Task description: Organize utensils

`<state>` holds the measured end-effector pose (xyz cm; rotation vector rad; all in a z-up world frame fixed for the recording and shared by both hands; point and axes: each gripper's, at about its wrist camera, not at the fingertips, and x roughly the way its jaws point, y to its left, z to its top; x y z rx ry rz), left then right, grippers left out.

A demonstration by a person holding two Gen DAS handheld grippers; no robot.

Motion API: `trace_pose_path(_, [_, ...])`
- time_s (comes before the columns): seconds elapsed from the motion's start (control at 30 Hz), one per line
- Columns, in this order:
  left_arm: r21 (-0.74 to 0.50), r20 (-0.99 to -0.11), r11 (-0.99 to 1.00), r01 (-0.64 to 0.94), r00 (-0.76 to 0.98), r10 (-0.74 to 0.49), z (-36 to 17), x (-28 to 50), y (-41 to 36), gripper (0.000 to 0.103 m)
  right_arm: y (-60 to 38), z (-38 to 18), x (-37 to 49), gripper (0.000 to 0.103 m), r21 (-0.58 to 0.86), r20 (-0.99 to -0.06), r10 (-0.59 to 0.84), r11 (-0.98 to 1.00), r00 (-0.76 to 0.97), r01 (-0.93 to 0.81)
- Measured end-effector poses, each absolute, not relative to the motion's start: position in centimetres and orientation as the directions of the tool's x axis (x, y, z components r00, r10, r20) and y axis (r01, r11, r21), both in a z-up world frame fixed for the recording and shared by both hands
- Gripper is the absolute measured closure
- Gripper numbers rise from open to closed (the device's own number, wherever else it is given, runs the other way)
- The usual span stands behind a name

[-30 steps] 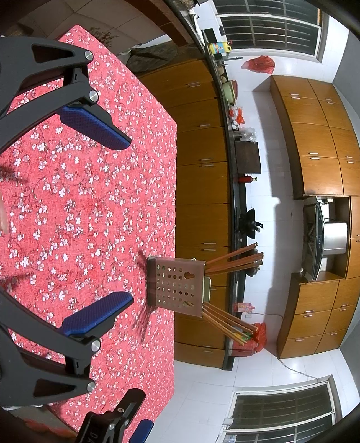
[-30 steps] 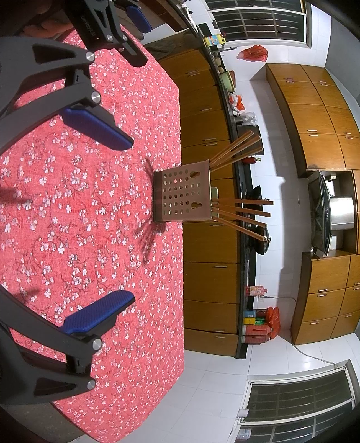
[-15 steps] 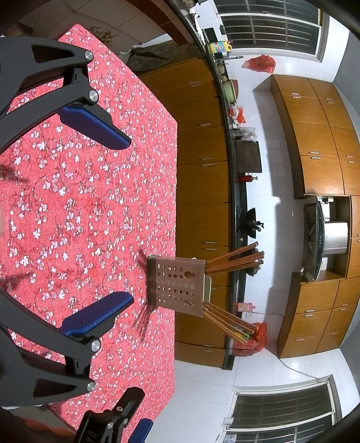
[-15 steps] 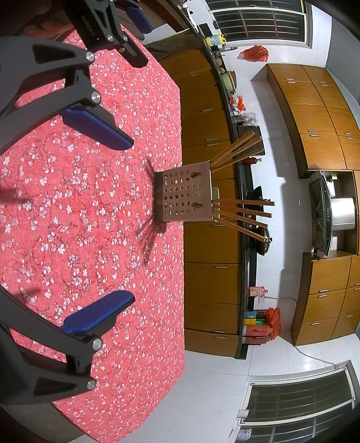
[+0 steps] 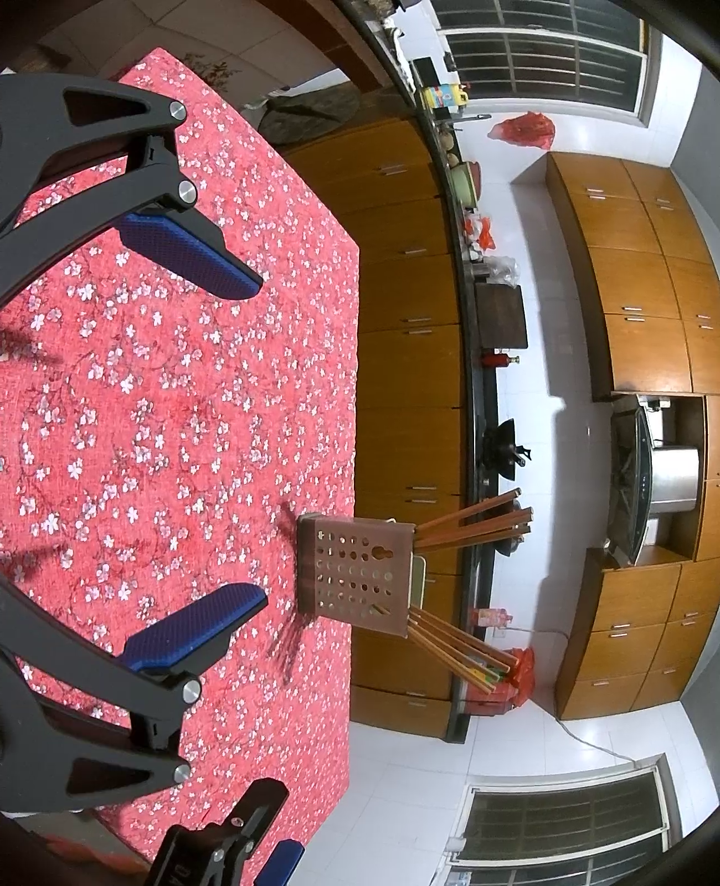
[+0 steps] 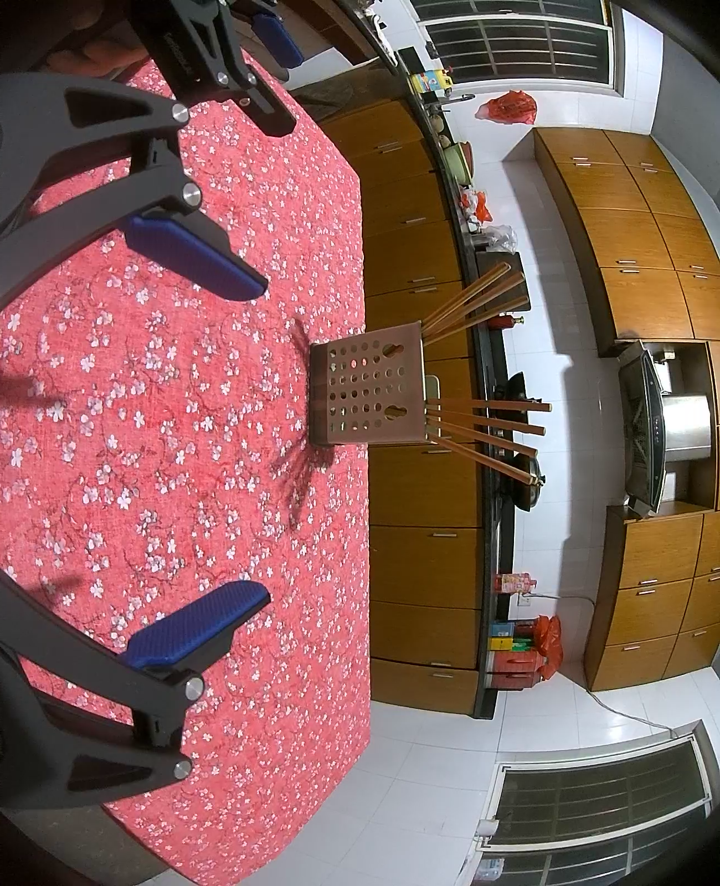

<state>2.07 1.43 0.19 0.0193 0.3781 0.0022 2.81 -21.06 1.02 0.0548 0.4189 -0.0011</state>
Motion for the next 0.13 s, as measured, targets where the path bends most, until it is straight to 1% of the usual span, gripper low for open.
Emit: trace_pose_path(0.13, [0.017, -0.371, 1.000, 0.001, 0.928, 0.005, 0.24, 2.11, 1.50, 0.002, -21.05, 1.02, 2.80, 0.004, 0.053, -0.407, 0.010, 0.999, 0.913, 0.012])
